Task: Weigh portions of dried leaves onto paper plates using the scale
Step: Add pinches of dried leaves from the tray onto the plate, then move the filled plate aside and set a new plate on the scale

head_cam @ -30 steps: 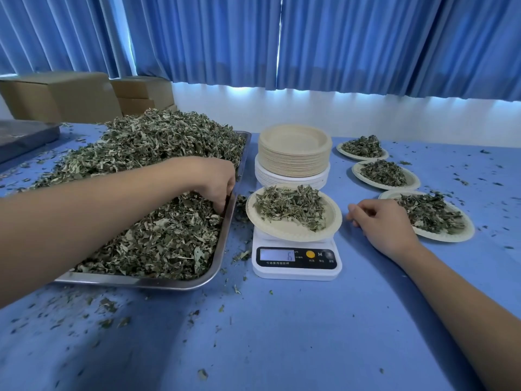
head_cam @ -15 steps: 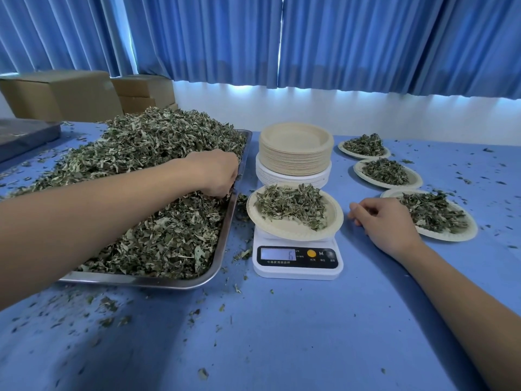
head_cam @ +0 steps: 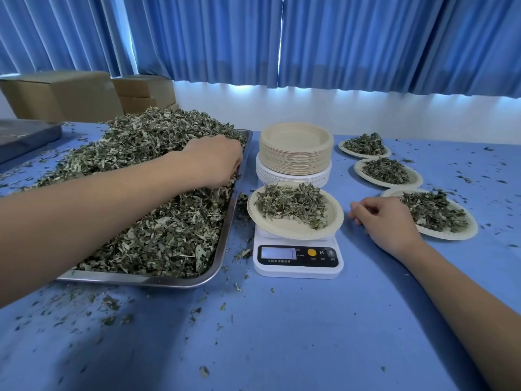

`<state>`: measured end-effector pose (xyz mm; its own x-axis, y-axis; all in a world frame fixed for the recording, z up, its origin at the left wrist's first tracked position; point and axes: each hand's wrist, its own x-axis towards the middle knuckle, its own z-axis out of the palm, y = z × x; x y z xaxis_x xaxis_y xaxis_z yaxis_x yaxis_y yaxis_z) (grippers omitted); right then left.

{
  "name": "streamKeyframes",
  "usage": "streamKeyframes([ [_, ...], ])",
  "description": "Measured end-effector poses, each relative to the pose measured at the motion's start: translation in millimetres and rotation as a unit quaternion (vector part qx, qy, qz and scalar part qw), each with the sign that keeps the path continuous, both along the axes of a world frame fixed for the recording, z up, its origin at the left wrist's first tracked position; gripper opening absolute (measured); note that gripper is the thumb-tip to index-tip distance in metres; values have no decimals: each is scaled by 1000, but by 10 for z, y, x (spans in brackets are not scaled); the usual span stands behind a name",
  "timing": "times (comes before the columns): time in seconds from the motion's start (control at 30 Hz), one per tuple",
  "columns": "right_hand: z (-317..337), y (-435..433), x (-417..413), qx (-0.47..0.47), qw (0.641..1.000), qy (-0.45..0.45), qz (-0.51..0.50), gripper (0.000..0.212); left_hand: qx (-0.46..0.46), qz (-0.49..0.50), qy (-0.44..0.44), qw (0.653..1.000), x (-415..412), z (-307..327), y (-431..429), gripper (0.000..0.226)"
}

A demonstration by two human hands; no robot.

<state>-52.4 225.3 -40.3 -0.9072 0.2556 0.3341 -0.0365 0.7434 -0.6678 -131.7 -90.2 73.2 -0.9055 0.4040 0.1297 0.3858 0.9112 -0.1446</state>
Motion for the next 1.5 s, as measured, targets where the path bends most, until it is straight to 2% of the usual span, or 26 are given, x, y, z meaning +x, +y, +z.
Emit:
streamKeyframes([
  [0.1, 4, -1, 6, -14, 1000, -5, 2, 37, -2, -1, -32, 999, 15, -38, 1, 16],
  [0.17, 19, -13, 22, -27, 1000, -3, 6, 38, 48, -17, -29, 998, 9, -79, 9, 15],
  [0.23, 41, -30, 48, -49, 999, 8, 14, 37, 101, -35, -47, 993, 4, -116, 52, 26],
  [0.33, 94, -77, 111, -110, 992, 8, 69, 34, 129, -43, -81, 987, 42, -176, 124, 35],
  [0.43, 117, -111, 152, -203, 970, -40, 131, 36, 129, -38, -82, 988, 86, -211, 191, 28],
  [0.63, 179, -115, 178, -291, 938, -108, 156, 28, 160, -26, -136, 977, 151, -235, 376, 17],
  [0.8, 276, -7, 237, -325, 937, -103, 76, 23, 278, -10, -196, 940, 180, -254, 613, 13],
  [1.07, 345, 364, 456, -315, 947, -13, -67, 21, 442, -14, -260, 859, 269, -351, 1194, 19],
  [1.23, 299, 641, 714, -314, 939, 31, -139, 18, 473, -41, -290, 831, 333, -407, 1606, 19],
  [1.4, 237, 893, 1042, -293, 935, 52, -194, 18, 500, -74, -328, 798, 519, -511, 1952, 30],
  [1.5, 166, 1038, 1320, -268, 937, 71, -213, 18, 502, -90, -373, 775, 730, -591, 2114, 30],
])
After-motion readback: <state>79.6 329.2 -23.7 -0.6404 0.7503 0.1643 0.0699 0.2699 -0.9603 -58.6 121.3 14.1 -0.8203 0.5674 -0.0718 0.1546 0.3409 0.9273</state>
